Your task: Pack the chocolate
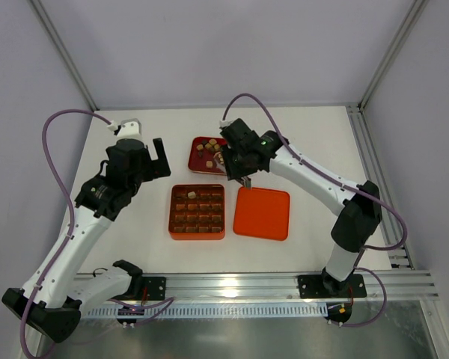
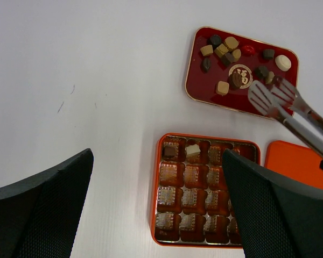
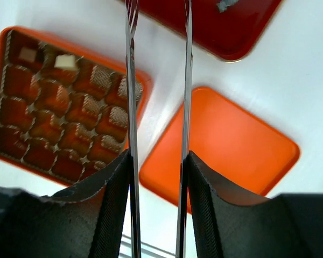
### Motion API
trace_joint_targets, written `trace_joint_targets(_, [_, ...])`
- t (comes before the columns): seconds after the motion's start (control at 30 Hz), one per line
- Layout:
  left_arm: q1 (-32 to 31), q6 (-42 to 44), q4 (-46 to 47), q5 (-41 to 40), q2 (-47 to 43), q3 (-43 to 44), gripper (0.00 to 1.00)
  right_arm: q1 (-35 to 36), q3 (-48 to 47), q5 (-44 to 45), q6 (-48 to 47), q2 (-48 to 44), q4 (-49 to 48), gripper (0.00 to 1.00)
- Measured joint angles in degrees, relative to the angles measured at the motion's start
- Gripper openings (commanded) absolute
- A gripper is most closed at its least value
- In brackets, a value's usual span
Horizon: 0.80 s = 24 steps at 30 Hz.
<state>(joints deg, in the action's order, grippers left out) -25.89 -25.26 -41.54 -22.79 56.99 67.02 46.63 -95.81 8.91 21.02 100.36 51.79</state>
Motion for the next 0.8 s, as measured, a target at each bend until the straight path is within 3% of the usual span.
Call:
trace_joint_targets(0.23, [0.2,0.0,0.0,0.1,0.0,0.0,1.00,-6.8,-0.8,0.7,-2.0,1.7,0.0,0.46])
trace_joint_targets(0.57, [0.4,0.2,0.1,0.1,0.0,0.0,1.00,-9.3,-8.8,0.1,-4.5,12.8,0.2,0.43])
trace_joint_targets(0.8, [0.6,0.2,0.1,0.3,0.0,0.0,1.00,-10.0,-10.6,0.2,-4.8,15.6,0.4,0.43])
